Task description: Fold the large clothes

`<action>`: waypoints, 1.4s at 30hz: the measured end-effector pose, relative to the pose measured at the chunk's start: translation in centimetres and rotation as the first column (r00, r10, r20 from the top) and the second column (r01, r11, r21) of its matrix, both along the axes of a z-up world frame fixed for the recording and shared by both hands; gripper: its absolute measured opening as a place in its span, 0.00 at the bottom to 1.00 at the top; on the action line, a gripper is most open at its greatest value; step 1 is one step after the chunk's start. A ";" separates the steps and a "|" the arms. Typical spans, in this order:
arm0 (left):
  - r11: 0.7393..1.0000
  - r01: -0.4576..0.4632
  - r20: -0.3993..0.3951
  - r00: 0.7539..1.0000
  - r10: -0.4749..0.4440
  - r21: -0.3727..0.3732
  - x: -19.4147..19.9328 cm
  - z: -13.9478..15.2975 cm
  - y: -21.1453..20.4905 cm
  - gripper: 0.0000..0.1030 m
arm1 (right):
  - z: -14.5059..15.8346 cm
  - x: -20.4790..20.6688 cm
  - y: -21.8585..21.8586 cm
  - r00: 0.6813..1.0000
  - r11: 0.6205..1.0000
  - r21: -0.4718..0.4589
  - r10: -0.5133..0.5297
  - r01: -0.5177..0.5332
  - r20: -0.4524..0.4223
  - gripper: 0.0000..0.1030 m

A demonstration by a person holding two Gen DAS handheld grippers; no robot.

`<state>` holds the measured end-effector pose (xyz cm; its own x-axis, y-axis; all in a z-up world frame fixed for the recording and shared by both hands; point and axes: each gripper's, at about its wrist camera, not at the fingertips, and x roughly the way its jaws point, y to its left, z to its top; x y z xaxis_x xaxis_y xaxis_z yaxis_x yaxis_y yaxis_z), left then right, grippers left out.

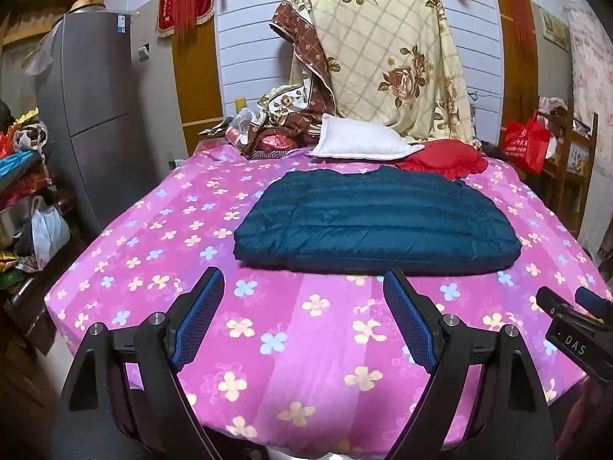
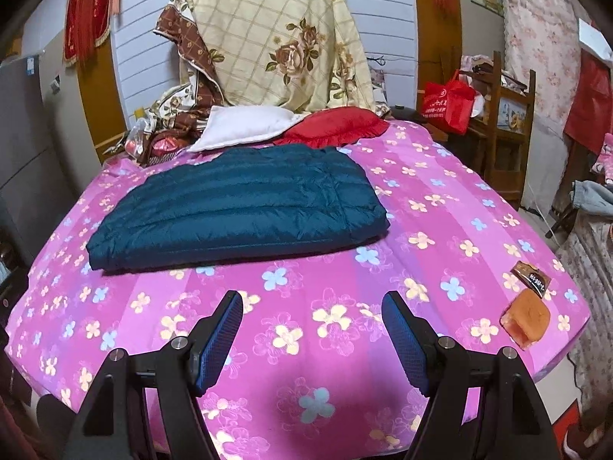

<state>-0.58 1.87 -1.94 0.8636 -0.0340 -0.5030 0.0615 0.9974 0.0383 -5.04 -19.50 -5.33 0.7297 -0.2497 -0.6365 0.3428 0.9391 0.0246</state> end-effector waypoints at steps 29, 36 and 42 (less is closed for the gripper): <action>0.999 0.036 -0.161 0.986 -0.035 0.000 2.8 -4.1 -0.2 0.83 | -2.9 1.6 0.9 0.996 0.999 -0.040 0.001 -0.004 -0.089 0.71; 1.000 0.021 -0.212 0.977 -0.016 0.022 5.2 -6.3 0.3 0.83 | -4.7 3.2 -0.4 0.991 1.000 -0.001 -0.013 0.013 -0.134 0.71; 1.000 0.023 -0.254 0.967 -0.021 0.004 8.4 -7.5 2.0 0.83 | -5.3 5.2 -3.0 0.992 0.998 0.068 -0.007 0.016 -0.129 0.71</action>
